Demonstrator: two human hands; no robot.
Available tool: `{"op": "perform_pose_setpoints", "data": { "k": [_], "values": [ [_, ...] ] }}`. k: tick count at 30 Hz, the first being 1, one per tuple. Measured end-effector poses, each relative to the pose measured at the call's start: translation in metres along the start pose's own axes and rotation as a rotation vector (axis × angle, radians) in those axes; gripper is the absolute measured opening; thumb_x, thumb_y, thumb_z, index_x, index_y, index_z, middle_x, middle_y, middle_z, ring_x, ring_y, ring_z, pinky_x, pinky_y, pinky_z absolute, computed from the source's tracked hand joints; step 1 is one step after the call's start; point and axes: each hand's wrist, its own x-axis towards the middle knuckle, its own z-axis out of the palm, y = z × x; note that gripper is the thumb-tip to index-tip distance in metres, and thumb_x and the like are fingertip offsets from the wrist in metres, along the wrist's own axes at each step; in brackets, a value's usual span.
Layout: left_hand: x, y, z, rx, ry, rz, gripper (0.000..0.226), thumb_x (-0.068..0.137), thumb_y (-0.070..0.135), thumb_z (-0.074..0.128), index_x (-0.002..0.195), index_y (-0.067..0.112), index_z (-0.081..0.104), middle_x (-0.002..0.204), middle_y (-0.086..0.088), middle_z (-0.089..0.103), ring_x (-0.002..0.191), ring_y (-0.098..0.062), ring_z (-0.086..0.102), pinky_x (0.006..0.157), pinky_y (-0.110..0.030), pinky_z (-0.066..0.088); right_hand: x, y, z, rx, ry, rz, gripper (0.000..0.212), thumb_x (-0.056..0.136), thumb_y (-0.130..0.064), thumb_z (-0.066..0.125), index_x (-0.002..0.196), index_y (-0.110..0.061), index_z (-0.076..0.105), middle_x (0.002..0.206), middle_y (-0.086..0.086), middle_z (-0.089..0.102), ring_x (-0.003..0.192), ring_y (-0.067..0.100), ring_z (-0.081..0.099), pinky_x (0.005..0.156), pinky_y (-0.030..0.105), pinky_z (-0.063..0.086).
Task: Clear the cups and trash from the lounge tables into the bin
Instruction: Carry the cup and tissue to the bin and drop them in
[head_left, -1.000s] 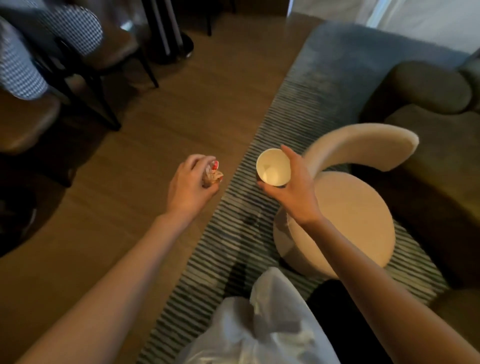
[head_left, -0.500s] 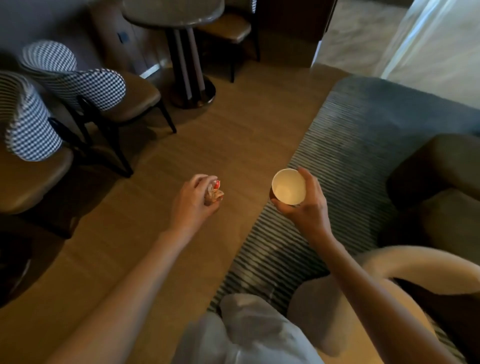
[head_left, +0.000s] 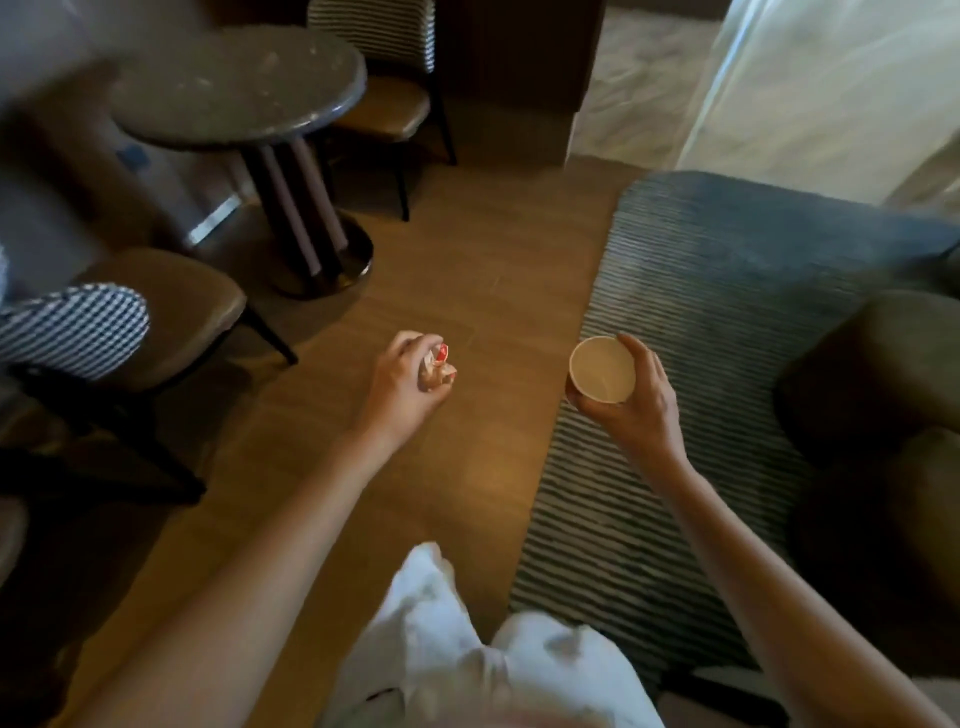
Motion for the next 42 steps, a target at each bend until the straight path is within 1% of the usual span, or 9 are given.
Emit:
{"op": "perform_pose_setpoints", "data": {
  "k": [5, 11, 14, 20, 24, 28, 31, 38, 42],
  "values": [
    [0.135, 0.003, 0.016, -0.010, -0.110, 0.129, 0.047, 0.077, 0.017, 0.075, 0.121, 0.013, 0.060, 0.120, -0.007, 0.054, 0.107, -0.024, 0.054, 0.092, -0.033, 0.047, 0.091, 0.008, 0.017, -0.027, 0.149, 0.132, 0.086, 0.064, -0.039, 0.084, 0.137, -0.020, 0.041, 0.129, 0.000, 0.053, 0.115, 0.012, 0.048, 0.092, 0.022, 0.034],
    [0.278, -0.002, 0.081, -0.026, -0.232, 0.223, 0.047, 0.077, 0.021, 0.075, 0.121, 0.014, 0.060, 0.118, -0.007, 0.055, 0.106, -0.026, 0.055, 0.091, -0.041, 0.049, 0.199, 0.060, 0.040, -0.067, 0.199, 0.262, 0.087, 0.065, -0.038, 0.085, 0.138, -0.020, 0.040, 0.131, 0.002, 0.051, 0.112, 0.004, 0.043, 0.092, 0.023, 0.034],
    [0.359, 0.006, 0.118, -0.022, -0.252, 0.229, 0.047, 0.078, 0.021, 0.075, 0.122, 0.013, 0.060, 0.118, -0.007, 0.055, 0.106, -0.026, 0.055, 0.091, -0.041, 0.048, 0.272, 0.102, 0.043, -0.078, 0.178, 0.279, 0.086, 0.066, -0.035, 0.084, 0.138, -0.018, 0.040, 0.129, 0.003, 0.051, 0.116, 0.014, 0.048, 0.092, 0.026, 0.036],
    [0.523, 0.064, 0.177, -0.003, -0.286, 0.275, 0.047, 0.079, 0.024, 0.073, 0.123, 0.017, 0.058, 0.120, -0.004, 0.054, 0.108, -0.022, 0.052, 0.086, -0.032, 0.047, 0.425, 0.163, 0.018, -0.060, 0.194, 0.354, 0.086, 0.069, -0.035, 0.082, 0.141, -0.020, 0.036, 0.132, 0.002, 0.049, 0.116, 0.011, 0.045, 0.091, 0.027, 0.037],
    [0.609, 0.097, 0.217, -0.007, -0.293, 0.286, 0.047, 0.079, 0.027, 0.073, 0.123, 0.020, 0.058, 0.121, 0.000, 0.054, 0.106, -0.020, 0.052, 0.078, -0.024, 0.038, 0.505, 0.189, 0.002, -0.032, 0.192, 0.399, 0.086, 0.070, -0.033, 0.082, 0.142, -0.021, 0.035, 0.132, -0.001, 0.047, 0.116, 0.010, 0.044, 0.093, 0.027, 0.037],
    [0.687, 0.116, 0.271, -0.029, -0.369, 0.299, 0.048, 0.078, 0.027, 0.075, 0.123, 0.023, 0.057, 0.120, 0.003, 0.053, 0.106, -0.016, 0.052, 0.076, -0.020, 0.035, 0.577, 0.232, -0.005, 0.009, 0.186, 0.471, 0.086, 0.072, -0.030, 0.082, 0.143, -0.019, 0.034, 0.134, 0.000, 0.047, 0.121, 0.014, 0.045, 0.100, 0.037, 0.042],
    [0.756, 0.129, 0.311, -0.037, -0.408, 0.329, 0.050, 0.078, 0.029, 0.074, 0.124, 0.025, 0.055, 0.121, 0.004, 0.052, 0.106, -0.014, 0.052, 0.076, -0.020, 0.040, 0.638, 0.271, -0.007, 0.016, 0.192, 0.498, 0.086, 0.072, -0.028, 0.082, 0.142, -0.020, 0.034, 0.134, 0.000, 0.046, 0.121, 0.015, 0.044, 0.101, 0.040, 0.043],
    [0.937, 0.178, 0.387, -0.049, -0.456, 0.398, 0.052, 0.080, 0.030, 0.073, 0.127, 0.026, 0.052, 0.122, 0.006, 0.051, 0.107, -0.013, 0.050, 0.078, -0.022, 0.045, 0.801, 0.352, -0.020, 0.010, 0.272, 0.536, 0.087, 0.071, -0.033, 0.082, 0.142, -0.022, 0.034, 0.135, -0.003, 0.045, 0.118, 0.005, 0.040, 0.098, 0.031, 0.041],
    [1.013, 0.202, 0.417, -0.064, -0.496, 0.399, 0.054, 0.080, 0.031, 0.073, 0.128, 0.026, 0.051, 0.123, 0.005, 0.050, 0.106, -0.007, 0.046, 0.072, -0.009, 0.034, 0.878, 0.393, -0.028, 0.021, 0.274, 0.529, 0.086, 0.070, -0.038, 0.082, 0.140, -0.024, 0.035, 0.132, -0.007, 0.045, 0.114, 0.000, 0.039, 0.093, 0.025, 0.039]
  ]
}}
